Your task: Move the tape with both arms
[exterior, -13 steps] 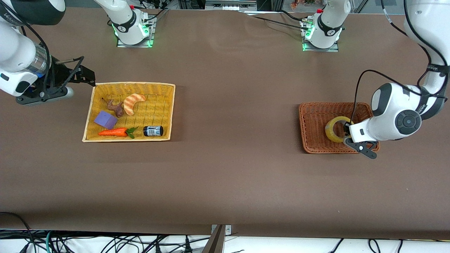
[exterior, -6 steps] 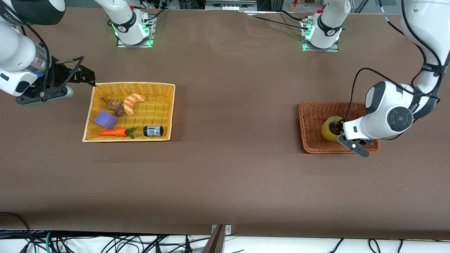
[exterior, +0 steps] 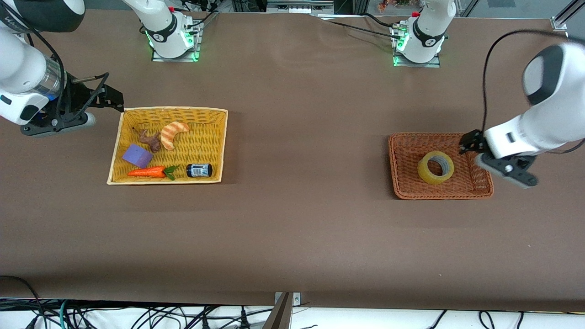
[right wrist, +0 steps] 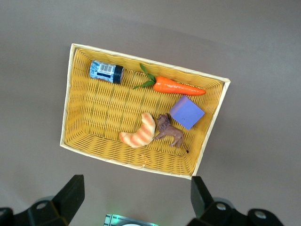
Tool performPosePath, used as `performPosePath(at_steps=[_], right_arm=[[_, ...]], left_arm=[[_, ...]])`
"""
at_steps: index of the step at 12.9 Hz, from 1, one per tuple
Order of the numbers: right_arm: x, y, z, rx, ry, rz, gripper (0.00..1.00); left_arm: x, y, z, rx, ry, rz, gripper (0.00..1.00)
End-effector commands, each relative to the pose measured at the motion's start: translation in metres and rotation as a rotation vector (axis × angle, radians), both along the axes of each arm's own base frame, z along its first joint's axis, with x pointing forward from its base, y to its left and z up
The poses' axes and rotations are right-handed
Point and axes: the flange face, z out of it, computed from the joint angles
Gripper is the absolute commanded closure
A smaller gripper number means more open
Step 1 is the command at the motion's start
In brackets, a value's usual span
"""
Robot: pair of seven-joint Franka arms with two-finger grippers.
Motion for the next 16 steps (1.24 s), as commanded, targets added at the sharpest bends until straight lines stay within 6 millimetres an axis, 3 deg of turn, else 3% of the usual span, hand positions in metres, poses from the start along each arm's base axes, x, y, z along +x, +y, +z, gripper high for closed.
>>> performPosePath(at_steps=[1,3,5,8,10,16], right_arm=[[-0.006,-0.001,0.006,0.001,-0.010,0.017,0.00],[-0.006,-0.001,0.006,0.001,-0.010,0.017,0.00],[-0.006,-0.001,0.006,0.001,-0.008,0.017,0.00],[-0.006,-0.001,0.006,0.000,-0.007,0.017,0.00],[-0.006,-0.001,0.006,0.000,-0.007,0.017,0.00],[-0.006,0.001,0.006,0.004,-0.008,0.021,0.00]], left_arm=[[-0.010,-0.002,0.079,0.001,-0.035,0.019,0.00],[-0.024,0.010,0.105,0.005,-0.069,0.090,0.00],[-0.035,0.030,0.106,-0.107,-0.052,0.265,0.00],[-0.051,0.030,0.100,-0.067,-0.036,0.313,0.00],[-0.060,0.013,0.097,-0.052,-0.027,0.357,0.00],[-0.061,0.019,0.097,-0.050,-0.023,0.362,0.00]])
